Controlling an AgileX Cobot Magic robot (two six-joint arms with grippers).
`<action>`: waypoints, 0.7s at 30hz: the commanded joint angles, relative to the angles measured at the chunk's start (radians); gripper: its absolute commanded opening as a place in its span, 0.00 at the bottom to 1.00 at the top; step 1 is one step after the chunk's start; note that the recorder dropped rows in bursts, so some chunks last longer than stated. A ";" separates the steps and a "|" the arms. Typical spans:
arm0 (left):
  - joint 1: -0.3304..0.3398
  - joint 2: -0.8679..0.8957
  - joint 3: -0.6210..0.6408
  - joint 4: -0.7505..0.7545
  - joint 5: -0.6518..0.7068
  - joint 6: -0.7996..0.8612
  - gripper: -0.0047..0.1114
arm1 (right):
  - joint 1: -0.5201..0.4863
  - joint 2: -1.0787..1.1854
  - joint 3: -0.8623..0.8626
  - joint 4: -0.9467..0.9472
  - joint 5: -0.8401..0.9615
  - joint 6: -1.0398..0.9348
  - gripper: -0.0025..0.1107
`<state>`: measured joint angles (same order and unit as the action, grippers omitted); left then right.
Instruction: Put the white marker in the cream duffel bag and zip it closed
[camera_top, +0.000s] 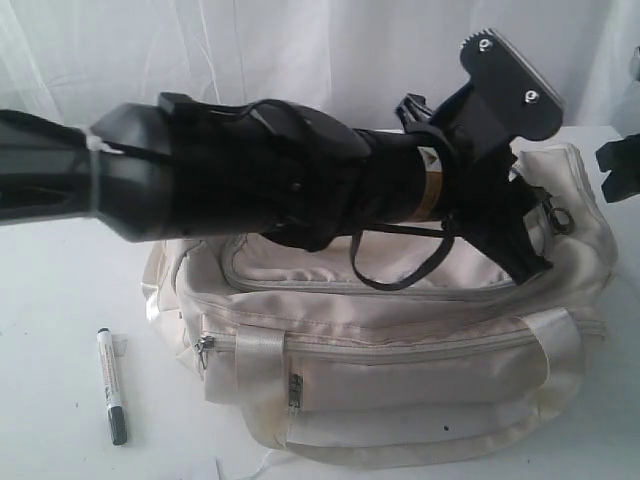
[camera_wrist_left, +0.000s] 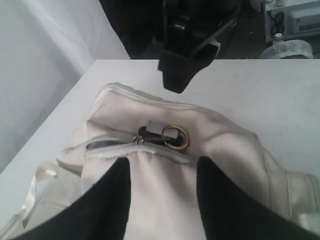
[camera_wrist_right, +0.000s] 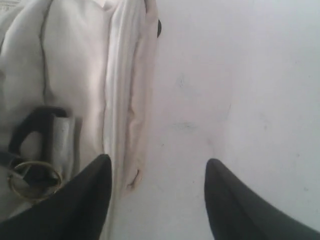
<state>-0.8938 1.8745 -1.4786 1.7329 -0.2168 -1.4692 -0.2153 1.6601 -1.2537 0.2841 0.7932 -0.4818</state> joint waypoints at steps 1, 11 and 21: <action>-0.030 0.071 -0.083 0.012 0.035 0.037 0.45 | -0.006 0.045 -0.045 0.063 -0.014 -0.070 0.49; -0.030 0.179 -0.170 0.012 0.054 0.037 0.45 | -0.006 0.144 -0.064 0.162 -0.016 -0.161 0.46; -0.030 0.187 -0.170 0.012 0.064 0.035 0.45 | -0.006 0.152 -0.064 0.306 0.016 -0.193 0.04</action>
<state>-0.9193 2.0656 -1.6397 1.7329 -0.1648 -1.4338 -0.2153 1.8213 -1.3130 0.5483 0.7956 -0.6625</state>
